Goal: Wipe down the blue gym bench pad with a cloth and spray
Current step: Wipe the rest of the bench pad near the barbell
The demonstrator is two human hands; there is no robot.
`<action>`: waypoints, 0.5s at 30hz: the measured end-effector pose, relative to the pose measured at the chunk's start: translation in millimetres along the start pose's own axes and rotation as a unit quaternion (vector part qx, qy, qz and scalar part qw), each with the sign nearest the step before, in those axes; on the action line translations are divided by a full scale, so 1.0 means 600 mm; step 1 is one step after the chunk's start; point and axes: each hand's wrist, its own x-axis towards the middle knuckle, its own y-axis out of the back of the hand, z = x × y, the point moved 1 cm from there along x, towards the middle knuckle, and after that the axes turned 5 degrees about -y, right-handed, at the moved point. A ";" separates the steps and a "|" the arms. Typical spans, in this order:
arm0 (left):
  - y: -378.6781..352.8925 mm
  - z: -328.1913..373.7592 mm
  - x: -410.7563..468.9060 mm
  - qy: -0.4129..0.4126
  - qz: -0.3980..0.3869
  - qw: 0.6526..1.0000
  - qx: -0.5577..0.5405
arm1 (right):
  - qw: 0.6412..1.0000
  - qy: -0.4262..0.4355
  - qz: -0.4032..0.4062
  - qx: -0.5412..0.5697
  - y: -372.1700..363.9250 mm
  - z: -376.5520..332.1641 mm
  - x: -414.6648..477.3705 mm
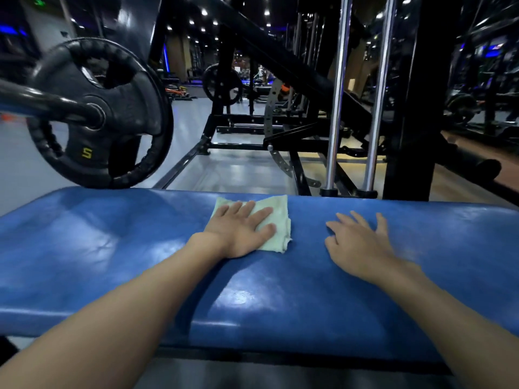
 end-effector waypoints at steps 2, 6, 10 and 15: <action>0.001 -0.035 -0.012 0.014 0.000 1.000 0.001 | 0.999 0.035 -0.010 0.036 0.002 -0.045 0.002; 0.004 -0.104 -0.042 0.044 0.006 0.999 0.003 | 0.991 0.091 -0.067 0.070 -0.023 -0.133 0.003; 0.009 -0.172 -0.072 0.067 0.007 0.998 0.000 | 0.997 0.067 -0.024 0.021 -0.013 -0.179 0.011; 0.013 -0.236 -0.101 0.087 0.017 0.996 -0.004 | 0.982 0.160 -0.026 0.101 -0.015 -0.293 0.008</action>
